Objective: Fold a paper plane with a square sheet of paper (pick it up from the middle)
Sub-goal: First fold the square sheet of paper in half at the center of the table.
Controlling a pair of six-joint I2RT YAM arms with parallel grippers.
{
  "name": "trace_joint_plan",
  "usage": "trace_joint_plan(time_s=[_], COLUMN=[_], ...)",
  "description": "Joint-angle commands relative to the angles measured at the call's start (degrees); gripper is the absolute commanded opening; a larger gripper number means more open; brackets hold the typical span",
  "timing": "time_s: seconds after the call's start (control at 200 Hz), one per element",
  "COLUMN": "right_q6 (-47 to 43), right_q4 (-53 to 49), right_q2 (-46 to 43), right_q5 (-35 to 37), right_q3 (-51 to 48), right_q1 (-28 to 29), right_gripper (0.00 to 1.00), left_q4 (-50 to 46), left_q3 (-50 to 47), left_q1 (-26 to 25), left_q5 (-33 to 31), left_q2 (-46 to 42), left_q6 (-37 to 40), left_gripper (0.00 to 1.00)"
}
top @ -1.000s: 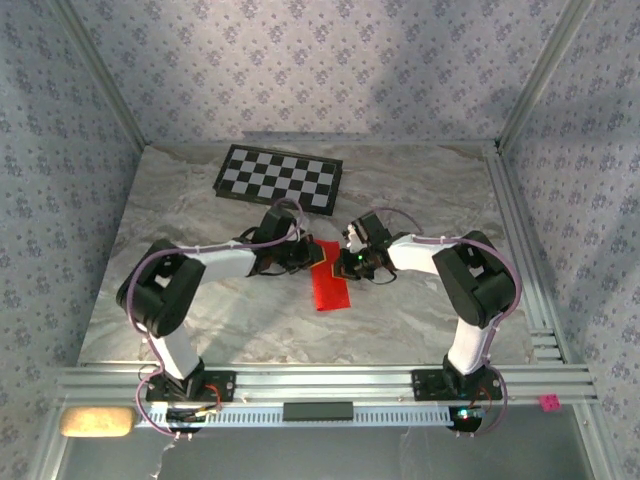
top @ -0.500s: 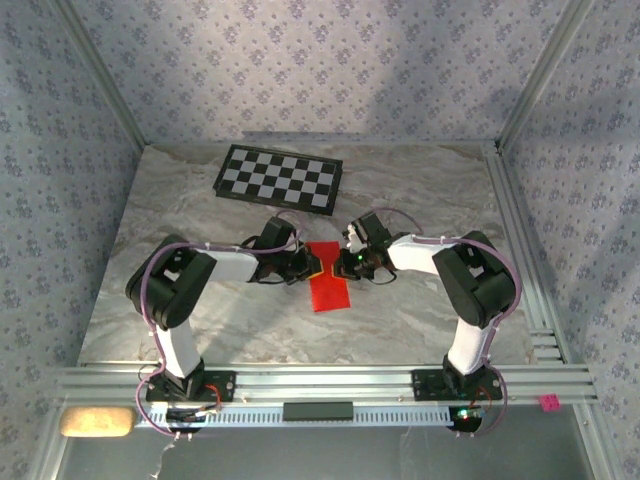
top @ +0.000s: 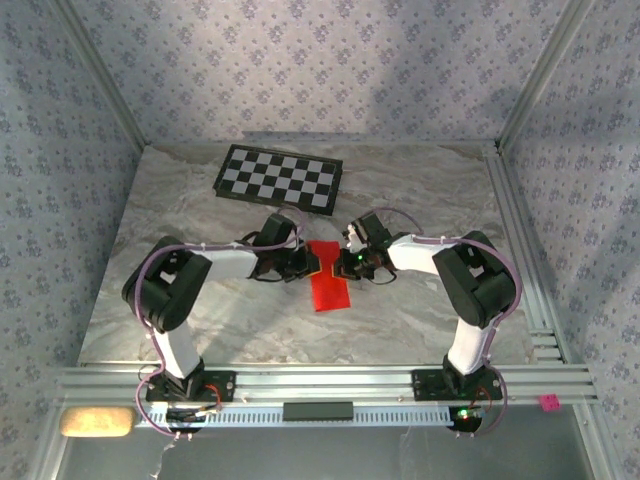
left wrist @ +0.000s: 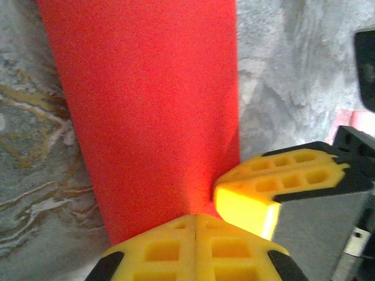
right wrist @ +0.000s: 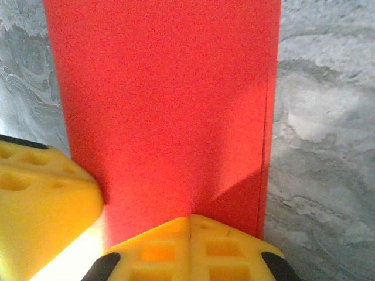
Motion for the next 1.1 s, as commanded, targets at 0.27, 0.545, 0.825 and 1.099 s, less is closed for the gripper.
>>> trace_joint_plan(time_s=[0.27, 0.545, 0.825, 1.099], right_q6=[-0.3, 0.1, 0.2, 0.1], right_q4=[-7.8, -7.8, -8.0, -8.0], right_q2=[2.2, 2.2, 1.5, 1.5], right_q5=[6.0, 6.4, 6.9, 6.8], right_q3=[-2.1, -2.1, -2.3, -2.5], right_q1=[-0.2, -0.1, -0.1, -0.2], right_gripper=[0.0, 0.0, 0.0, 0.0], left_q4=[-5.1, -4.8, -4.6, -3.0], left_q3=[-3.0, -2.7, -0.1, -2.0], left_q1=[0.3, 0.5, -1.4, -2.9], left_q5=[-4.7, -2.6, 1.2, 3.8], left_q2=[2.8, -0.8, -5.5, -0.9], left_q6=[5.7, 5.0, -1.5, -3.1], left_gripper=[0.04, 0.08, 0.13, 0.13])
